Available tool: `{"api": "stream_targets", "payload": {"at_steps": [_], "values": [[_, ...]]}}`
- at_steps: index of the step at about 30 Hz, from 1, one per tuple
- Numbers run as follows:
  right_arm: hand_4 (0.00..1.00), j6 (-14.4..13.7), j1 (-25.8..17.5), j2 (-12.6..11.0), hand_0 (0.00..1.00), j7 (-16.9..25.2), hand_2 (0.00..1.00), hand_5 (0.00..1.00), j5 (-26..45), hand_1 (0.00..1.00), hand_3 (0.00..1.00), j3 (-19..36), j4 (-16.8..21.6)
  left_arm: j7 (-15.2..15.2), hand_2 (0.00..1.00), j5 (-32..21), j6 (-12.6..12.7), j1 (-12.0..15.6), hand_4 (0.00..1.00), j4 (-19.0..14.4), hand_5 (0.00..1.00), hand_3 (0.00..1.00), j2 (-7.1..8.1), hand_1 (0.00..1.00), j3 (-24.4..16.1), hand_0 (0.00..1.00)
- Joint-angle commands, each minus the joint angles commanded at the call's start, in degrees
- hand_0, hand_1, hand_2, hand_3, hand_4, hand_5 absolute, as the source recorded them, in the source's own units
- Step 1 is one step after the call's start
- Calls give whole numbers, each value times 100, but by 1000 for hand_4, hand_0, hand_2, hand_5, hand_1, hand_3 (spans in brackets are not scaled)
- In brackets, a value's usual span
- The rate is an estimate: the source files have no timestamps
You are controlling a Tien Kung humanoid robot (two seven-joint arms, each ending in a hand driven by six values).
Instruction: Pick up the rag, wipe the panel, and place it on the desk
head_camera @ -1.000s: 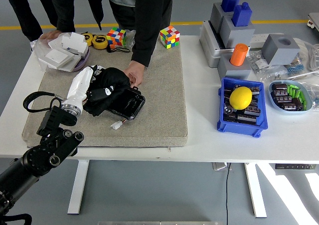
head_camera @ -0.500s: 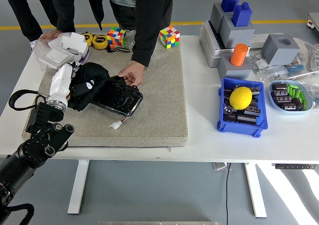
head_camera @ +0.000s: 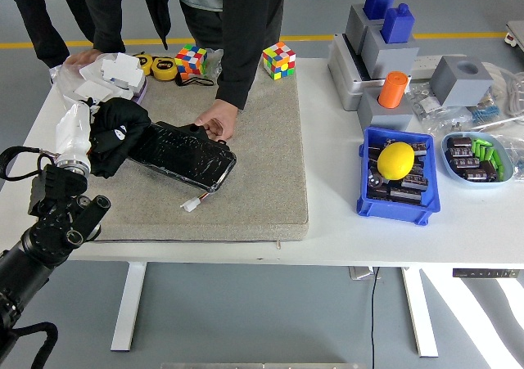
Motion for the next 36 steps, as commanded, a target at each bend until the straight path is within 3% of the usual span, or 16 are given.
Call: {"api": "stream_targets", "payload": {"at_steps": [6, 12, 25, 30, 36], "values": [[875, 2, -6, 1, 532, 1, 489, 344, 6, 551, 523, -12, 7, 7, 326, -74, -63, 60, 614, -109, 2, 573, 20, 247, 135, 225], [876, 2, -15, 1, 531, 3, 489, 345, -3, 551, 523, -13, 5, 11, 326, -280, -92, 157, 615, -457, 2, 573, 68, 245, 516, 224], [877, 4, -19, 4, 531, 4, 490, 347, -14, 551, 522, -5, 7, 209, 326, -651, -172, 353, 618, -1637, 2, 573, 287, 242, 1666, 225], [877, 5, -20, 0, 532, 4, 489, 348, -14, 551, 523, -25, 7, 279, 326, -799, -209, 410, 619, -2000, 2, 573, 426, 242, 2100, 226], [878, 15, -4, 3, 532, 9, 489, 348, 3, 551, 523, -59, 10, 288, 326, -733, -292, 462, 620, -2357, 2, 573, 472, 242, 2411, 226]]}}
